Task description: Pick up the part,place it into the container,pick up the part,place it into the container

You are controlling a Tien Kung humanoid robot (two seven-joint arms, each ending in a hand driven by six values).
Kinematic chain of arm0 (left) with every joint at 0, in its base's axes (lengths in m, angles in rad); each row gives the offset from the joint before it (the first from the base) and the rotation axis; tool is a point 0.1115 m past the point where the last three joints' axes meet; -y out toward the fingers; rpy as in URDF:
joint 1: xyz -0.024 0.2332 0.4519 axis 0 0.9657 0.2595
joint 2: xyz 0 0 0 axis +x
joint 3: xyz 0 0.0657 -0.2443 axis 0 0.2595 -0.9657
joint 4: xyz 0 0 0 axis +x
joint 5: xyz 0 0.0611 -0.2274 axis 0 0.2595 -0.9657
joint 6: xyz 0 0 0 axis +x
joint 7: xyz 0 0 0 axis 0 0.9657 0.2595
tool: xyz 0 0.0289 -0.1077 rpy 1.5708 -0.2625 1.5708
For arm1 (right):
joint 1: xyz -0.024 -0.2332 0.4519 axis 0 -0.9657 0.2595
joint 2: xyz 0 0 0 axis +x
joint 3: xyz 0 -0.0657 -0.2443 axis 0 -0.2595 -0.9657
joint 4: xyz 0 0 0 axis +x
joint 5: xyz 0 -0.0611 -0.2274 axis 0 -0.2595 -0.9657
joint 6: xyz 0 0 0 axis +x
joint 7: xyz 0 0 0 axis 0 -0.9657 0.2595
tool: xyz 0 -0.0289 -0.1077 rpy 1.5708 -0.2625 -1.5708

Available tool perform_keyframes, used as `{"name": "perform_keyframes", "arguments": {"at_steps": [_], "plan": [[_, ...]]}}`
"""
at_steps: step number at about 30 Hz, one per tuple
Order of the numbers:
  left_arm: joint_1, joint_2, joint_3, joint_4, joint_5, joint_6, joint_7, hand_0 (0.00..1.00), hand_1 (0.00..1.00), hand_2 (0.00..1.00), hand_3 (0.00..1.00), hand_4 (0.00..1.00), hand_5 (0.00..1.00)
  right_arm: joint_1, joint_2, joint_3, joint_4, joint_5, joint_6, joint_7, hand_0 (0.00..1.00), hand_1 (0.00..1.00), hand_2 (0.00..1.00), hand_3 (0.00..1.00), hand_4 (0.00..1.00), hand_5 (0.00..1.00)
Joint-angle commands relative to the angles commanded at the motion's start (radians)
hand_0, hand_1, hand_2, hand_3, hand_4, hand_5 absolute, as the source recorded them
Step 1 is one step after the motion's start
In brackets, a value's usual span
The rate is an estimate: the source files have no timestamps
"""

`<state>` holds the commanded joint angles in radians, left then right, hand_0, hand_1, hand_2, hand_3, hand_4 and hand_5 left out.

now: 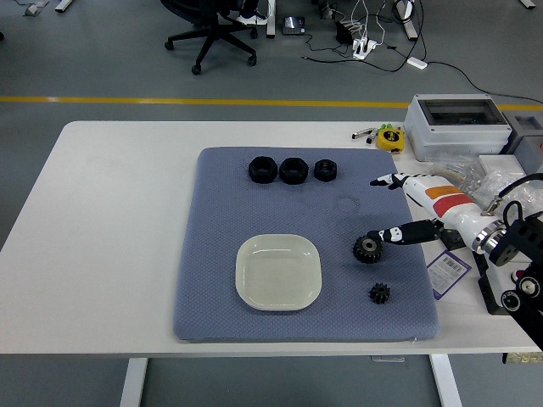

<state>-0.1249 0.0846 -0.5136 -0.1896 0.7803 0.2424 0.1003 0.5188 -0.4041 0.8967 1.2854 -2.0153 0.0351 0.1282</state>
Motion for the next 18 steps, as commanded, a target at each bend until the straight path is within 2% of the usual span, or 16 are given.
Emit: {"name": "perform_keyframes", "arguments": {"at_steps": [6,7,11,13,18], "plan": [[-0.003,0.000,0.009,0.000,-0.009,0.002,-0.004,0.712,0.662,0.659,0.562,0.642,0.586,0.063,0.018,-0.092,-0.014,-0.025,0.038,-0.006,0.801,0.770,0.811,0.836,0.998,0.582],[-0.003,0.000,0.009,0.000,-0.009,0.002,-0.004,0.713,0.661,0.659,0.560,0.642,0.588,0.070,0.021,-0.101,-0.019,-0.026,0.044,-0.008,0.748,0.735,0.781,0.815,0.998,0.590],[-0.003,0.002,0.004,0.001,-0.011,0.005,-0.005,0.713,0.661,0.659,0.560,0.642,0.588,0.103,0.035,-0.146,-0.057,-0.017,0.069,-0.025,0.748,0.735,0.781,0.815,0.998,0.590],[-0.003,0.003,0.001,0.001,-0.008,0.005,-0.004,0.709,0.657,0.659,0.561,0.642,0.589,0.118,0.043,-0.167,-0.083,-0.023,0.072,-0.030,0.712,0.704,0.760,0.804,0.998,0.592],[-0.007,0.003,0.002,0.001,-0.006,0.004,-0.004,0.709,0.657,0.659,0.561,0.642,0.589,0.136,0.058,-0.190,-0.135,-0.055,0.054,-0.037,0.712,0.704,0.760,0.804,0.998,0.592]]}}
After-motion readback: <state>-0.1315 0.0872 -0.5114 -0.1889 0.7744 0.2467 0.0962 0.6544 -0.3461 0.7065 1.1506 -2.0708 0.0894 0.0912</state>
